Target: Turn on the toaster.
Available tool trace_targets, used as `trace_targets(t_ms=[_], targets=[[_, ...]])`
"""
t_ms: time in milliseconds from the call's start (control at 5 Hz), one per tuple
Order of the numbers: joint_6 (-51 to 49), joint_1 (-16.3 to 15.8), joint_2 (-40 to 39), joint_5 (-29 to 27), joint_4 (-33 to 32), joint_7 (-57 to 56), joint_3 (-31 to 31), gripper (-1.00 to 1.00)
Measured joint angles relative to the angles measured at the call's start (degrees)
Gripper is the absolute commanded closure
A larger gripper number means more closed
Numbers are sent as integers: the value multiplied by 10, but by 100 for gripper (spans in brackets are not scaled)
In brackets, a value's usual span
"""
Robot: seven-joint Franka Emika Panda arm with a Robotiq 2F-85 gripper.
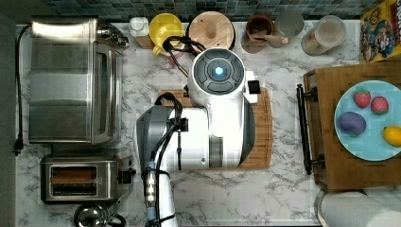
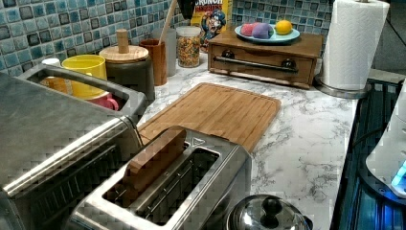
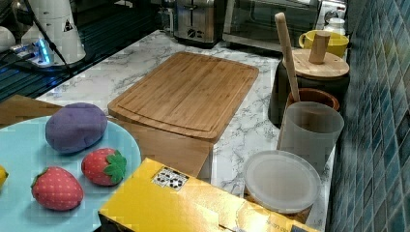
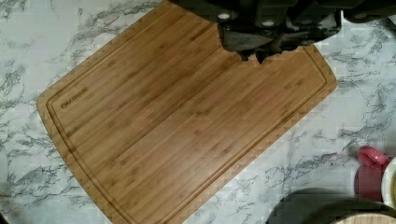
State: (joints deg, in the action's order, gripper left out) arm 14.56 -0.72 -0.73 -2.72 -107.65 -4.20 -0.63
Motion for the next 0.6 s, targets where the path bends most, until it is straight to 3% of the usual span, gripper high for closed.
trace_targets(t_ms=[600], targets=[[0,-1,0,-3,-4,-28,-4,100]])
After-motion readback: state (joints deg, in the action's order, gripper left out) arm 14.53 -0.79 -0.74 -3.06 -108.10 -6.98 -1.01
